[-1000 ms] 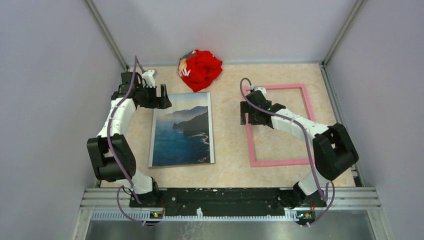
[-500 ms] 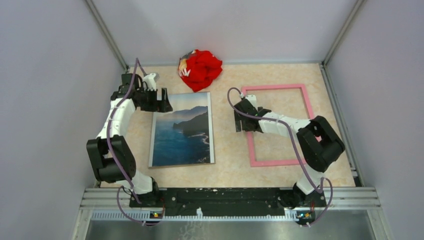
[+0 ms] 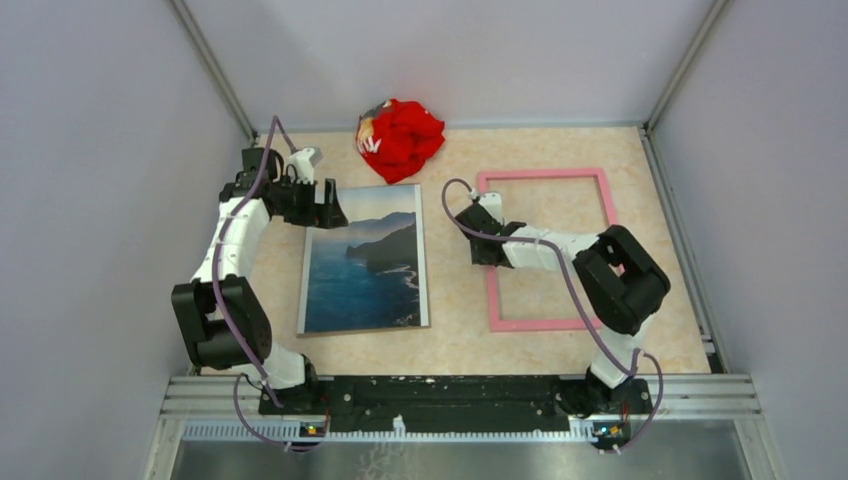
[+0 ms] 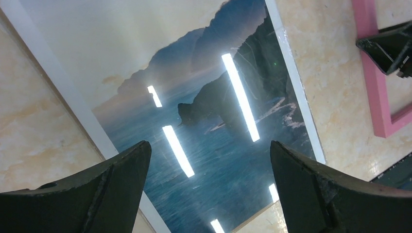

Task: Put the photo into the frame
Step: Turn over the photo frame at the center of the board.

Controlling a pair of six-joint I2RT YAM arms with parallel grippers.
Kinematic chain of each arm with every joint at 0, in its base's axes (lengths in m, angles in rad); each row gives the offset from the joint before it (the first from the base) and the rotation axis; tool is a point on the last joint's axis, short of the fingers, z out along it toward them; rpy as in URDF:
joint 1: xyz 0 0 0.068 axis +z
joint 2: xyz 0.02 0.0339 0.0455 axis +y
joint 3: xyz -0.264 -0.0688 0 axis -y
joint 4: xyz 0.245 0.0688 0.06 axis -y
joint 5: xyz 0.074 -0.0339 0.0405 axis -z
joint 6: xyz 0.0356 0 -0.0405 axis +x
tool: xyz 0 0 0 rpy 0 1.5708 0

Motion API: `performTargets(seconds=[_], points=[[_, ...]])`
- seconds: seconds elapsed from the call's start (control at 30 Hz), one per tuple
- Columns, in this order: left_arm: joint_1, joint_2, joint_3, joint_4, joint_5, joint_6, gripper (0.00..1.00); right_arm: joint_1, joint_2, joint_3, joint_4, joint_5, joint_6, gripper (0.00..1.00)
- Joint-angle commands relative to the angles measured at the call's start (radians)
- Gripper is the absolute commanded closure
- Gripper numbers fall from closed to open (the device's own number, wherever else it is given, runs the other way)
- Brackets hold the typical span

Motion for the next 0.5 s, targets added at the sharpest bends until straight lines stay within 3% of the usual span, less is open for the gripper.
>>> performTargets(seconds=[0.0,0.2,0.47], points=[[0.003,-0.027,0.051,-0.045,0.07,0.029,0.02,0.035,0.079,0.047,-0.052,-0.009,-0.001,0.69],[0.003,-0.029,0.048,-0.111,0.17,0.097,0.02,0.1,0.103,0.225,-0.145,-0.002,-0.015,0.86],[0.002,-0.015,0.029,-0.131,0.231,0.115,0.02,0.117,0.012,0.466,-0.265,-0.073,0.11,0.9]])
